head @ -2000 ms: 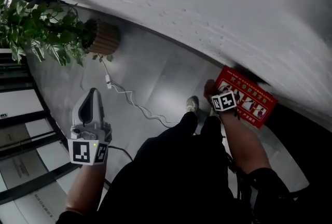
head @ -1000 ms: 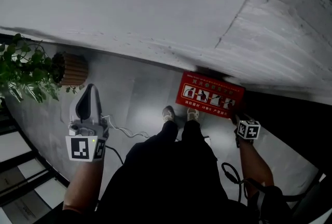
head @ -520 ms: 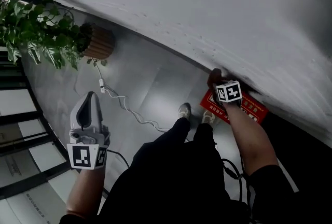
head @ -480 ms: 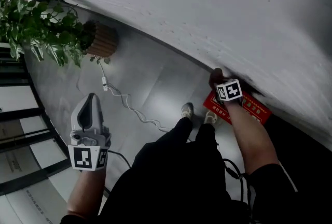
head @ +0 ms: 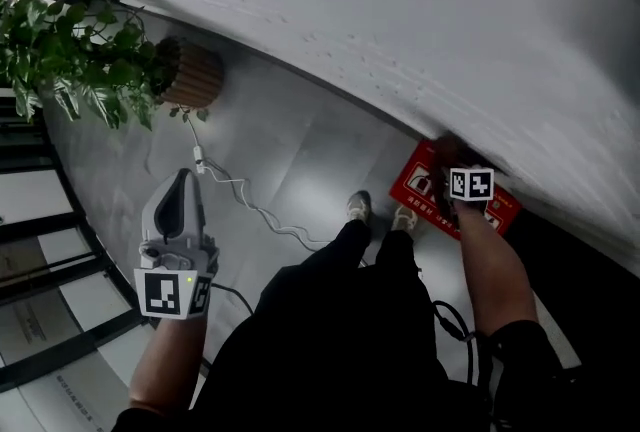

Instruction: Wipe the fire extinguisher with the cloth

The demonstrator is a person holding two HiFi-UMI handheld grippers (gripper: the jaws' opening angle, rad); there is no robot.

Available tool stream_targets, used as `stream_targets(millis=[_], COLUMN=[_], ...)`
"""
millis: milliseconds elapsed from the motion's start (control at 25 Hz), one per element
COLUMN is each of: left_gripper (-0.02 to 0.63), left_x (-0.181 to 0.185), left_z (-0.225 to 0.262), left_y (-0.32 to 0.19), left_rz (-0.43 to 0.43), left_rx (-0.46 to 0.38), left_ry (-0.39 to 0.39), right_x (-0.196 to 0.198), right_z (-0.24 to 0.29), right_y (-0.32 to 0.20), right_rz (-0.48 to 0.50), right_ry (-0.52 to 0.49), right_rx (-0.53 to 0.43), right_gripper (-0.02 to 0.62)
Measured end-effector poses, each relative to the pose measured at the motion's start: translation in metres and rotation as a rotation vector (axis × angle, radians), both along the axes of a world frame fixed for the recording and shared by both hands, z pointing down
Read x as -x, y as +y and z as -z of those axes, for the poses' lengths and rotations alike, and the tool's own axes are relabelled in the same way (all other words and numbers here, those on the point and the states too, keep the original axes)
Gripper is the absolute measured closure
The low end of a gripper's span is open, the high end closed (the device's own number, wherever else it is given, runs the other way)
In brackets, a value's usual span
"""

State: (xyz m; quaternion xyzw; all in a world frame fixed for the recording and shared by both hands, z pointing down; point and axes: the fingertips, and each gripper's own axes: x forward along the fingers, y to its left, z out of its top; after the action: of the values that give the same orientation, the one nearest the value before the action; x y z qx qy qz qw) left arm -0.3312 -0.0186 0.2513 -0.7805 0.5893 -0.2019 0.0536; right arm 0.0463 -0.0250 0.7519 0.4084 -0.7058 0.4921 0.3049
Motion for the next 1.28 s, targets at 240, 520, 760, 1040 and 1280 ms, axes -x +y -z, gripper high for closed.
stream_targets(millis=[240,520,760,1040,1280], left_gripper=[0.609,0.609,0.609,0.609,0.609], left_x=[-0.063,-0.112,-0.097,-0.056,-0.003], left_z=[-0.009,-0.021,-0.022,-0.017,-0.01], left_y=[-0.035,-0.049,-0.048,-0.03,-0.001], left_rz=[-0.167,-0.283,-0.252,-0.143,-0.026], left_rx=[0.002,0.017,0.007,0.011,0.028], left_ry=[0.048,0.063,0.072,0.032,-0.052], right_x=[-0.131,-0.241,-0.198,0.027,0.126], right_z=[0.007,0.01,0.039,0.041,0.008], right_y=[0.078,0.143,0.138,0.048,0.008], right_rz=[-0.262,-0.489,-0.434,-0.099,0.037], right_ry=[0.035,0.164,0.137,-0.195,-0.191], right_rx=[0.033,0.087,-0.042,-0.057,0.036], right_gripper=[0.54,0.54,0.543,0.541,0.541])
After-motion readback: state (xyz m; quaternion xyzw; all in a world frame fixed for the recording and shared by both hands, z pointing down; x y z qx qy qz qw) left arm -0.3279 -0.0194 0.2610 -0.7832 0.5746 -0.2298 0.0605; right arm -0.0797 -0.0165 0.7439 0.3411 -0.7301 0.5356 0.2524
